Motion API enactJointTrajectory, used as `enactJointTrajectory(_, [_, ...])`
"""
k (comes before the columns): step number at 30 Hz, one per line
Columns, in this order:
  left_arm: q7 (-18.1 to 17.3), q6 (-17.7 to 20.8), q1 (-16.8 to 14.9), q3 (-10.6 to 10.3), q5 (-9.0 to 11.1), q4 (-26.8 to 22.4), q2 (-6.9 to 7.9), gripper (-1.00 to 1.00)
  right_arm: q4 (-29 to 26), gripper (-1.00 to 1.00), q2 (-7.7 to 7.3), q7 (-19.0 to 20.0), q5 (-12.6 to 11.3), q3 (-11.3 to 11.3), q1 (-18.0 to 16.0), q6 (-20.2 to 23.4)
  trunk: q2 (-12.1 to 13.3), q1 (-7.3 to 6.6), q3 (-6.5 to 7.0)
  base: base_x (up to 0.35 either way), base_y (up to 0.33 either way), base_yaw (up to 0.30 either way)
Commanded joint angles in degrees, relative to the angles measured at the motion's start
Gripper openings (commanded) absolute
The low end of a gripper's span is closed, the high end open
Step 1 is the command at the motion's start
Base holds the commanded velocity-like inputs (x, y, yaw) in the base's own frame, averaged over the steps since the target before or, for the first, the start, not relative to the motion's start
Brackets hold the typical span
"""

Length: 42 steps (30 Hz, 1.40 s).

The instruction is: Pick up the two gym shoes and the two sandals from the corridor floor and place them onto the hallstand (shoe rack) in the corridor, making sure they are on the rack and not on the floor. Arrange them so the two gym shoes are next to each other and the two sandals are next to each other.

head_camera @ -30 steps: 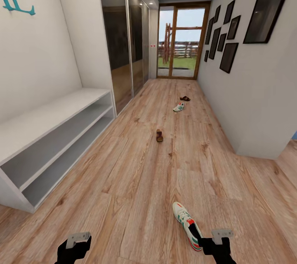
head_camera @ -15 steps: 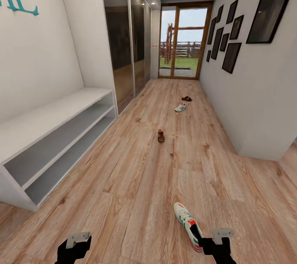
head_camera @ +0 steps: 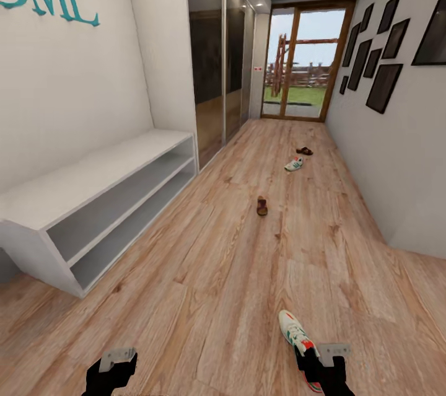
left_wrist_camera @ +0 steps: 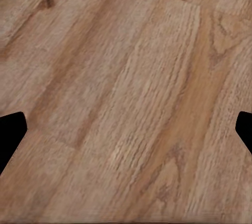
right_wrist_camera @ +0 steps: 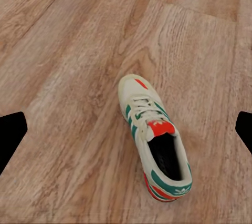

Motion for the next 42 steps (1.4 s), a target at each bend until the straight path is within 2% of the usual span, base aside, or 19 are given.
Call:
enactJointTrajectory(1, [-0.03, -0.19, -0.05, 0.04, 0.22, 0.07, -0.01, 1.00, 0.01, 1.00, -0.01, -0.03, 0.12, -0.02, -0.01, -0.16, -0.02, -0.01, -0.05, 0.059, 0.000, 0.244])
enactJointTrajectory(16, [-0.03, -0.19, 0.02, 0.04, 0.19, -0.01, -0.01, 1.00, 0.01, 1.00, -0.09, 0.03, 0.10, 0.05, -0.02, -0.16, -0.02, -0.01, -0.05, 0.093, -0.003, 0.038])
enactJointTrajectory(29, [-0.03, -0.20, 0.01, 0.03, 0.13, -0.02, -0.01, 1.00, 0.22, 1.00, -0.09, 0.03, 0.11, 0.06, -0.01, -0.16, -0.02, -0.01, -0.05, 0.144, -0.139, 0.000])
enactJointTrajectory(42, [-0.03, -0.19, 0.00, 0.03, 0.14, -0.10, -0.01, 1.00, 1.38, 1.00, -0.08, 0.11, 0.10, -0.02, -0.02, -0.16, -0.02, -0.01, -0.05, 0.026, -0.040, 0.000])
